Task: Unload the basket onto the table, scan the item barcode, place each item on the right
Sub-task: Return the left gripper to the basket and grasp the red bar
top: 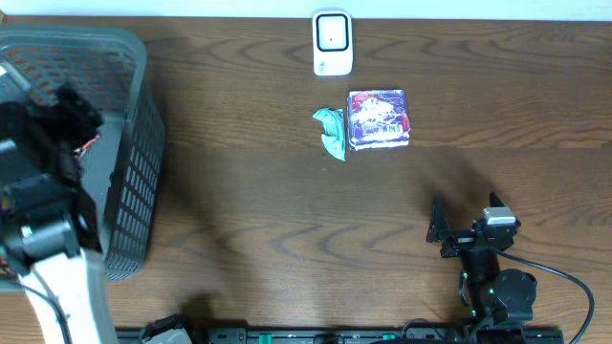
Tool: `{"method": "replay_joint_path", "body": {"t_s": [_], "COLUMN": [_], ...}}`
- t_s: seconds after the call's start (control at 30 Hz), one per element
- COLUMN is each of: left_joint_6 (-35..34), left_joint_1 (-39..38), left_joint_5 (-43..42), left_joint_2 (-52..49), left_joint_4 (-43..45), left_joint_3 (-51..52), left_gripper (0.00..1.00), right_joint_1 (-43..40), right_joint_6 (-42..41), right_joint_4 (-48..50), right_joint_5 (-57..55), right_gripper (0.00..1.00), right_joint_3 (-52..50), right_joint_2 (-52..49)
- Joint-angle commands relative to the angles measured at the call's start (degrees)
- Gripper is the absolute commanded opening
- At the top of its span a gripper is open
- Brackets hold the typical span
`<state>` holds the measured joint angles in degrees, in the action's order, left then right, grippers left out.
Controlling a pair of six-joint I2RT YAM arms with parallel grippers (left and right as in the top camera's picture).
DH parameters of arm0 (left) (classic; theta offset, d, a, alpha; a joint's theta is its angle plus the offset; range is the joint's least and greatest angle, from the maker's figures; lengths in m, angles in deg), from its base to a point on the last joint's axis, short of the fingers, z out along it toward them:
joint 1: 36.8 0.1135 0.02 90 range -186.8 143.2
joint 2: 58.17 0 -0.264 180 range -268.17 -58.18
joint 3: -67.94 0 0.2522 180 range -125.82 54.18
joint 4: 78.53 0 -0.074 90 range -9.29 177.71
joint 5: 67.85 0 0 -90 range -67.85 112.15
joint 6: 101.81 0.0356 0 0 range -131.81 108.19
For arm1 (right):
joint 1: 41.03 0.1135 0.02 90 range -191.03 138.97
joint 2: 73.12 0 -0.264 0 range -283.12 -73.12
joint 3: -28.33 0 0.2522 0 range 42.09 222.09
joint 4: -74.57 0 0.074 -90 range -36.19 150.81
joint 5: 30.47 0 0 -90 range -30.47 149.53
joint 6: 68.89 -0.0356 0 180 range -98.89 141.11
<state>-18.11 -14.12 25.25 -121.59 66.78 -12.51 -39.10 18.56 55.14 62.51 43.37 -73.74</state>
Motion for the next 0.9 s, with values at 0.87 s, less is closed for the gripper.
{"method": "replay_joint_path", "body": {"t_s": [0.87], "left_joint_6": [42.47], "left_joint_1": [12.46], "left_joint_5": [0.35], "left_joint_2": [-47.78], "left_joint_4": [13.46], "left_joint_3": [0.0], "left_gripper": [0.84], "right_joint_1": [-0.44], "right_joint_6": [-0.2], "right_joint_4": [0.09], "right_joint_5": [-0.24], "right_gripper": [0.99], "right_joint_3": [-0.28], "right_joint_2": [0.31]}}
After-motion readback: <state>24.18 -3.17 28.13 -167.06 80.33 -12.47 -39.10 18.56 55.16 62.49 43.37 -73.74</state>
